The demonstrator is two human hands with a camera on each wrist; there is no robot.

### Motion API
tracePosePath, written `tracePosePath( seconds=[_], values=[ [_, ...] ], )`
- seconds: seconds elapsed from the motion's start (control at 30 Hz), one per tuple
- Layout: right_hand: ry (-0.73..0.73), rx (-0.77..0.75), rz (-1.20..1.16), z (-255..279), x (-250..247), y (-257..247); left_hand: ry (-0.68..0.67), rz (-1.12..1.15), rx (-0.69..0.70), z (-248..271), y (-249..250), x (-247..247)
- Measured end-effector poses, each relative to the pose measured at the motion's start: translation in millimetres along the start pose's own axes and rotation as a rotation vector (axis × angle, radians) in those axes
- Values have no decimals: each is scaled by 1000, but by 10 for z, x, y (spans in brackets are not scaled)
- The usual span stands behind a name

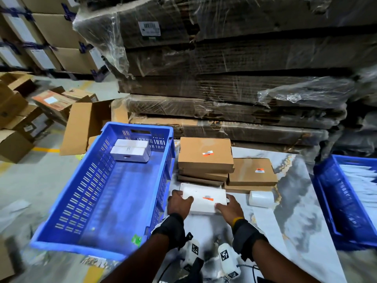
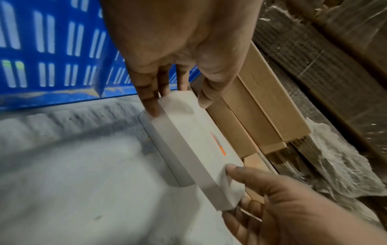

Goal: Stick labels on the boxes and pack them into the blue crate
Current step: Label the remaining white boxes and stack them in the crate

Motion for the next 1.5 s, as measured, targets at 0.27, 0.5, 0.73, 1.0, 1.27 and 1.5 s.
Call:
tracePosePath(
  seconds=[0.27,0.5,0.73,1.0,1.27,1.5],
  values=[
    [-12,-208,-154,443,-262,-122,67,154,207,110,185,-159],
    [99,-423,-160,670,-489,-353,-82,690,311,199,527,-240],
    [525,-734,99,990,-675,-675,-41,795,390,338,783,-341],
    [673,-871,269,1284,-722,-881,-12,841,425,388,873,-394],
    [768,-876,292,1393,-787,-930,0,849,427,360,895,-339],
    [720,-807,221,1370,-835,-923,20,825,457,367,949,-313]
  ],
)
Point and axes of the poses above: each hand's wrist, its own z-axis away from the middle knuckle, its own x-axis out of the palm, y = z × x, the point moved 5 cm from there along -z, towards the middle knuckle, and after that the axes turned 14 degrees about x, right-handed, at the moved point
